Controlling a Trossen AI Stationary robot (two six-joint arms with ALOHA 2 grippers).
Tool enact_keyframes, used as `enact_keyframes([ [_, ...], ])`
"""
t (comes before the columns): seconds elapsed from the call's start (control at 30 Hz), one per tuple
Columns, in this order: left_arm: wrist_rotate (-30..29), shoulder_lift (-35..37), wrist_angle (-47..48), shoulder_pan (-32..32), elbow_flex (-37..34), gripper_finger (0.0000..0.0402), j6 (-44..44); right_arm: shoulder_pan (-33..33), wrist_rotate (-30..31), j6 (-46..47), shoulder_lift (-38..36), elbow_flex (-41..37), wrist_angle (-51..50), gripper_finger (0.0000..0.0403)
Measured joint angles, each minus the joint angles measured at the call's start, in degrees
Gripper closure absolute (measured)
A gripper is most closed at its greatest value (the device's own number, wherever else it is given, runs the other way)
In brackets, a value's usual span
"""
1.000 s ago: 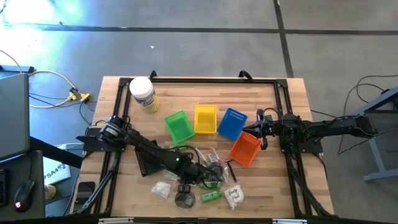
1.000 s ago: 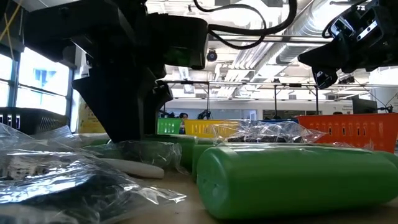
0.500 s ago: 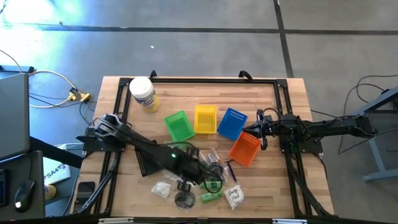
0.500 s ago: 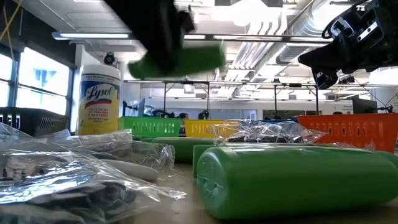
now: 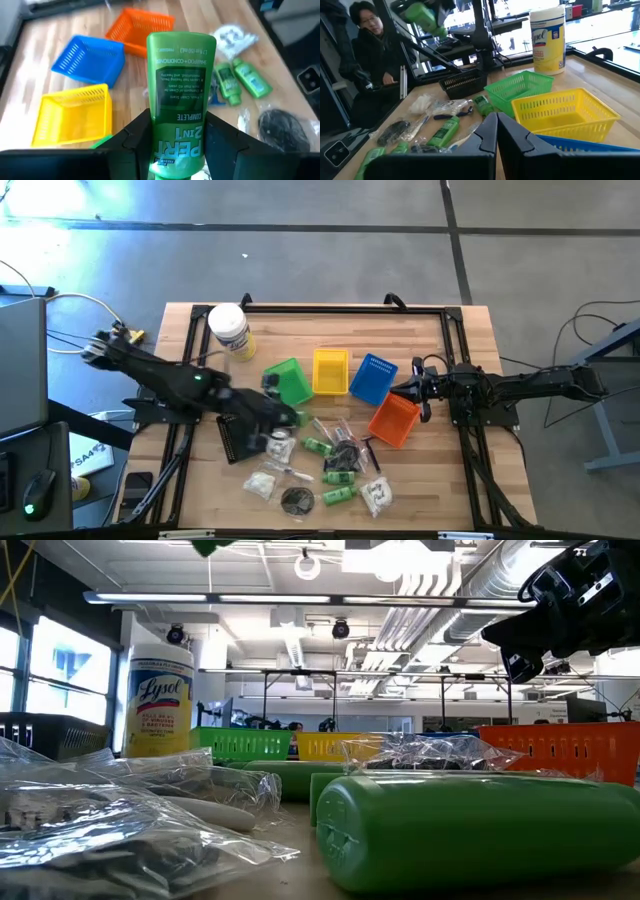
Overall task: Pick & Place Travel size toiletries
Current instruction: Put the shampoo bottle into the yellow bin
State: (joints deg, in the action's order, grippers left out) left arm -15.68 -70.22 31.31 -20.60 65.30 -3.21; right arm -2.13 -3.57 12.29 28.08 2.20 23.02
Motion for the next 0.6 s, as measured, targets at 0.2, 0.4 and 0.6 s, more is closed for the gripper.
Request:
enact_keyframes([
  [0.2,-0.38,17.44,-19.57,0.00,-23.17,0.0267,-3.93,0.00,0.26,-0.02,0.00,0.00,-0.40,0.0400],
  [0.4,-1.32,27.84,-31.81,0.02,-36.71,0.0266,-6.33,0.00,0.46,-0.02,0.02,0.00,-0.49,0.0400],
  [0.6,-6.93,30.89,-30.39,0.05,-39.54,0.0266,-7.69,0.00,0.44,-0.02,0.37,0.00,-0.56,0.0400],
])
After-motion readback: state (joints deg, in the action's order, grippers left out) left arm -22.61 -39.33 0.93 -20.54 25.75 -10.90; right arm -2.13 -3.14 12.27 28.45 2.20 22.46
